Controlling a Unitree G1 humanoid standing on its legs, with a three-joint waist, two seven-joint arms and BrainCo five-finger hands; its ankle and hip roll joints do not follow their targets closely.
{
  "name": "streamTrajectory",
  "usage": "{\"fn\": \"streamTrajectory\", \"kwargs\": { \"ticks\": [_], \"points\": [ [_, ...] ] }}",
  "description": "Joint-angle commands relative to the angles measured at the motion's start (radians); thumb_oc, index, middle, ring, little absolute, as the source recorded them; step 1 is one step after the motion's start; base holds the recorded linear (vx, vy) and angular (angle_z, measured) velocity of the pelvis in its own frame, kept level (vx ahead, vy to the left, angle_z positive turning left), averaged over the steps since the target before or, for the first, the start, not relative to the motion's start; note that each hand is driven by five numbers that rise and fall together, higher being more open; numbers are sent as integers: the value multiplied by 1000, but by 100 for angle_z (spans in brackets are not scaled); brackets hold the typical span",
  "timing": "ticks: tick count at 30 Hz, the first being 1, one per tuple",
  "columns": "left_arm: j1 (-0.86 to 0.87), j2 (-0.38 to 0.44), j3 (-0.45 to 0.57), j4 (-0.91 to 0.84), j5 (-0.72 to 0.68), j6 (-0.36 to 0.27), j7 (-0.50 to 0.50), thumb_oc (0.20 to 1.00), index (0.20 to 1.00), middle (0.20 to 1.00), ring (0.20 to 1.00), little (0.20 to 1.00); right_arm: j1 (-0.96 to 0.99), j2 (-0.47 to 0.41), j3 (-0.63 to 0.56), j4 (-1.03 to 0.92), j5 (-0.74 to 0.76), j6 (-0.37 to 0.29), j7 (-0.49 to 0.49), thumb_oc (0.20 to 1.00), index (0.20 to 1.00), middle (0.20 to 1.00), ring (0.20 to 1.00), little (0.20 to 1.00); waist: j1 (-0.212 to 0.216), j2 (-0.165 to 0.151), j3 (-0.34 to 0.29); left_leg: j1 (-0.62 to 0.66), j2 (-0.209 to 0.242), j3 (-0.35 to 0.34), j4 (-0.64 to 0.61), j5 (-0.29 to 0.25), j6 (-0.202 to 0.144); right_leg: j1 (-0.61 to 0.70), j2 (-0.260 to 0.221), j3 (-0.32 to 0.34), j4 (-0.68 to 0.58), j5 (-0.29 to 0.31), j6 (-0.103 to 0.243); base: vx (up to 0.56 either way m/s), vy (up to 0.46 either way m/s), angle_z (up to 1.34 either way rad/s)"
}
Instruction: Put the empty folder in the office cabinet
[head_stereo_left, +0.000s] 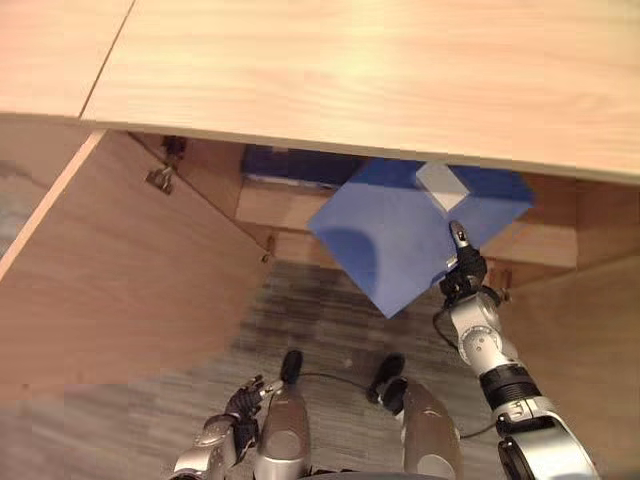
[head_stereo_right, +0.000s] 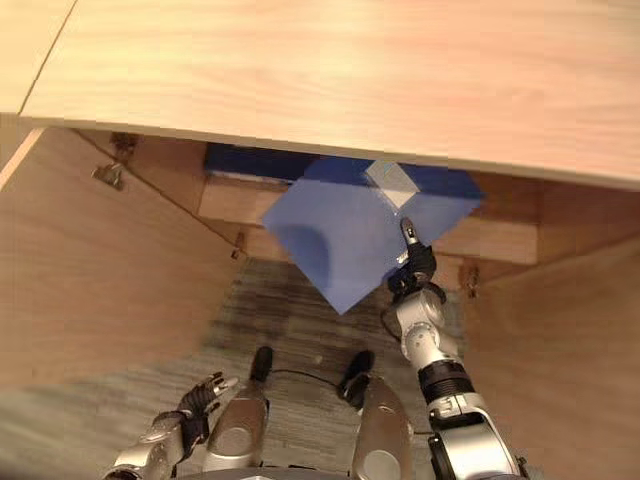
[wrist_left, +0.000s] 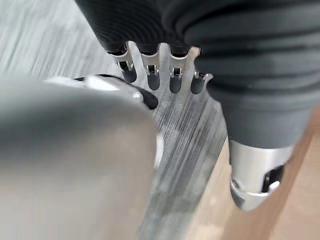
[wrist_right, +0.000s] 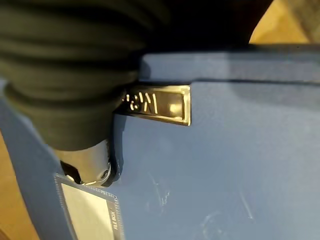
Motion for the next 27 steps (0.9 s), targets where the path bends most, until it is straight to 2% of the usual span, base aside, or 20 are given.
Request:
{"fn": "streamTrajectory", "kwargs": {
  "ticks": [1, 2, 4, 6, 7, 14, 18, 21, 27],
  "points": [
    [-18, 29, -87, -35, -18, -2, 7, 1000, 1000, 1000, 1000, 1000, -68, -48, -38, -120, 27, -81, -10, 200, 200, 200, 200, 200, -47, 11, -12, -83, -153, 130, 22, -102, 48, 79, -128, 36, -149, 120, 202, -31, 137, 164],
    [-2, 34, -85, -61, -30, -1, 7, 1000, 1000, 1000, 1000, 1000, -114, -32, -34, -112, 35, -83, -9, 200, 200, 200, 200, 200, -23, 20, -15, -79, -155, 122, 8, -113, 63, 33, -123, 95, -92, 94, 191, 24, 161, 117],
    [-7, 42, -90, -68, -37, -4, 14, 1000, 1000, 1000, 1000, 1000, -156, -41, -37, -105, 36, -97, -23, 200, 200, 200, 200, 200, -16, 18, 0, -121, -175, 118, 67, -132, 72, 3, -126, 127, -73, 89, 185, -17, 90, -86],
    [-15, 55, -100, -73, -22, -3, 13, 1000, 1000, 1000, 1000, 1000, -171, -41, -58, -117, 39, -108, -36, 200, 200, 200, 200, 200, -14, 18, 1, -161, -191, 124, 113, -149, 81, -23, -139, 136, -45, 84, 180, -8, 74, -170],
    [-17, 68, -107, -80, -16, -2, 12, 1000, 1000, 1000, 1000, 1000, -215, -60, -73, -112, 46, -125, -52, 200, 200, 200, 200, 200, -12, 24, -1, -195, -202, 130, 148, -168, 94, -49, -151, 145, -21, 77, 177, -3, 98, -47],
    [-19, 110, -133, -146, -54, -13, 19, 1000, 1000, 1000, 1000, 1000, -404, -139, -113, -54, 83, -177, -104, 200, 200, 200, 200, 200, 7, 46, 0, -329, -227, 147, 298, -235, 121, -155, -187, 179, 74, 41, 169, -12, 59, -13],
    [-23, 123, -145, -196, -78, -7, 25, 1000, 1000, 1000, 1000, 1000, -448, -170, -162, -42, 105, -220, -133, 200, 200, 200, 200, 200, 5, 59, 7, -414, -236, 159, 413, -281, 135, -236, -204, 208, 169, 0, 158, -14, 36, 10],
    [-19, 124, -150, -205, -78, 0, 28, 1000, 1000, 1000, 1000, 1000, -442, -170, -200, -51, 118, -248, -154, 200, 200, 200, 200, 200, 1, 63, 4, -444, -240, 163, 450, -300, 141, -267, -208, 219, 207, -21, 151, 1, -10, 5],
    [-7, 141, -167, -209, -75, 9, 27, 1000, 1000, 1000, 1000, 1000, -485, -217, -220, 21, 148, -253, -176, 200, 200, 200, 200, 200, -3, 62, -5, -474, -229, 171, 510, -334, 145, -298, -212, 234, 248, -45, 143, 17, -4, -4]
  ]
}}
